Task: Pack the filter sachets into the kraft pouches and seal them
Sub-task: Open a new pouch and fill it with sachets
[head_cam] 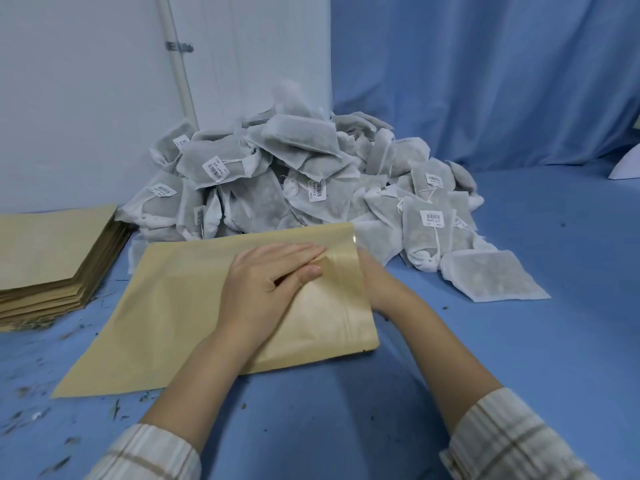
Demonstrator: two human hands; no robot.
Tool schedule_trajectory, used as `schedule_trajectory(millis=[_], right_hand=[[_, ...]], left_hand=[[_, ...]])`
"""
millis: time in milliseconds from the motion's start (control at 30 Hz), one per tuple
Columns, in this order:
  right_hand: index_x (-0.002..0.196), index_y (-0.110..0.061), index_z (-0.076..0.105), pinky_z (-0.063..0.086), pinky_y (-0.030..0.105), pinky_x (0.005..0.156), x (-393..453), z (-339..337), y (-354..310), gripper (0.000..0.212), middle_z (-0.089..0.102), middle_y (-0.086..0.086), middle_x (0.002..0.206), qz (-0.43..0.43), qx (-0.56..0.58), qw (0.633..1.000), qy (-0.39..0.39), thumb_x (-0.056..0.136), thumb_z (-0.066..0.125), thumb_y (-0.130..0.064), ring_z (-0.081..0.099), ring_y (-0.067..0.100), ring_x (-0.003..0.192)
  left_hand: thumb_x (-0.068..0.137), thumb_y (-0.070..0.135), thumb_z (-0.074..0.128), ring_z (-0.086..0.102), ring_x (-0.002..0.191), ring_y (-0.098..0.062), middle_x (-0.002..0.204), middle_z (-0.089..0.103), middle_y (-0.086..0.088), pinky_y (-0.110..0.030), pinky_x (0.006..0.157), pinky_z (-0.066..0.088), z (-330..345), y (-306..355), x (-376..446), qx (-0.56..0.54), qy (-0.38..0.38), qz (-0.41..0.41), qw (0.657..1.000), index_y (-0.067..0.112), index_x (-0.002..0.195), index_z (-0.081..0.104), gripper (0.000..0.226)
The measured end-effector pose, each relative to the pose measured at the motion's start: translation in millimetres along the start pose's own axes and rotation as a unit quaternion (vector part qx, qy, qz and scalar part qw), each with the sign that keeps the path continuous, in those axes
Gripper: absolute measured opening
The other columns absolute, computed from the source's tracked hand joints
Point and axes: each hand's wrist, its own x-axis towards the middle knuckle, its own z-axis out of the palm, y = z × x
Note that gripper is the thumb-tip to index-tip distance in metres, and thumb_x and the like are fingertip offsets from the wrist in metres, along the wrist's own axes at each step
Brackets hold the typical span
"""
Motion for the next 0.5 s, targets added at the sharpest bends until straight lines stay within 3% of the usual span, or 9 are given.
schedule_trajectory(millis=[67,133,200,233,367,433,500], right_hand=[[0.08,-0.013,0.067,0.042,0.019,0.071,-0.6,-9.4,11.6,0.017,0.06,-0.005,0.077,-0.07,-0.112,0.982,0.136,0.091,0.056,-0.019,0.052,0.002,0.075],[0.112,-0.027,0.065,0.031,0.03,0.097,2.0,-18.1,26.3,0.028,0.051,0.005,0.121,-0.024,-0.28,0.931,0.232,0.089,0.056,-0.039,0.042,0.018,0.114],[0.128,-0.039,0.049,0.021,0.039,0.104,3.7,-18.3,38.3,0.045,0.035,0.006,0.14,0.032,-0.395,0.898,0.192,0.086,0.054,-0.052,0.028,0.027,0.128],[0.129,-0.039,0.047,0.02,0.039,0.102,5.3,-16.7,41.6,0.046,0.038,0.004,0.139,0.029,-0.421,0.888,0.182,0.085,0.053,-0.053,0.029,0.027,0.127],[0.11,-0.02,0.067,0.022,0.03,0.087,7.5,-23.6,39.8,0.029,0.058,-0.001,0.119,-0.084,-0.39,0.87,0.29,0.087,0.061,-0.036,0.04,0.021,0.116],[0.097,-0.013,0.073,0.03,0.031,0.09,2.2,-29.9,37.2,0.02,0.06,0.003,0.116,-0.123,-0.343,0.869,0.335,0.086,0.064,-0.027,0.045,0.024,0.115],[0.089,-0.013,0.075,0.035,0.036,0.096,-6.2,-33.1,31.9,0.014,0.055,0.005,0.126,-0.147,-0.289,0.873,0.364,0.085,0.066,-0.023,0.043,0.026,0.119]], left_hand=[[0.083,0.037,0.061,0.06,0.103,0.0,0.107,0.068,0.017,-0.031,0.093,0.044,-2.1,-3.6,1.3,0.01,0.011,-0.011,1.0,0.026,0.104,0.073,0.026],[0.084,0.038,0.062,0.063,0.104,-0.006,0.107,0.069,0.014,-0.04,0.092,0.046,-2.3,-6.8,0.4,0.021,0.014,-0.022,0.999,0.025,0.104,0.074,0.026],[0.085,0.038,0.062,0.063,0.105,-0.009,0.108,0.07,0.014,-0.045,0.092,0.045,-1.8,-8.5,-0.4,0.026,0.013,-0.027,0.999,0.026,0.104,0.074,0.026],[0.085,0.038,0.062,0.063,0.106,-0.01,0.109,0.069,0.014,-0.046,0.093,0.045,-1.6,-8.6,-0.5,0.025,0.012,-0.028,0.999,0.026,0.104,0.074,0.026],[0.084,0.04,0.061,0.062,0.105,-0.008,0.109,0.068,0.016,-0.044,0.094,0.045,-3.5,-7.1,1.0,0.021,0.023,-0.033,0.999,0.028,0.105,0.073,0.027],[0.083,0.04,0.059,0.062,0.105,-0.008,0.108,0.067,0.018,-0.045,0.095,0.044,-4.9,-6.5,2.2,0.018,0.025,-0.039,0.999,0.029,0.105,0.073,0.029],[0.082,0.04,0.059,0.061,0.105,-0.006,0.108,0.067,0.019,-0.044,0.097,0.044,-6.3,-5.6,2.8,0.01,0.025,-0.044,0.999,0.029,0.105,0.073,0.029]])
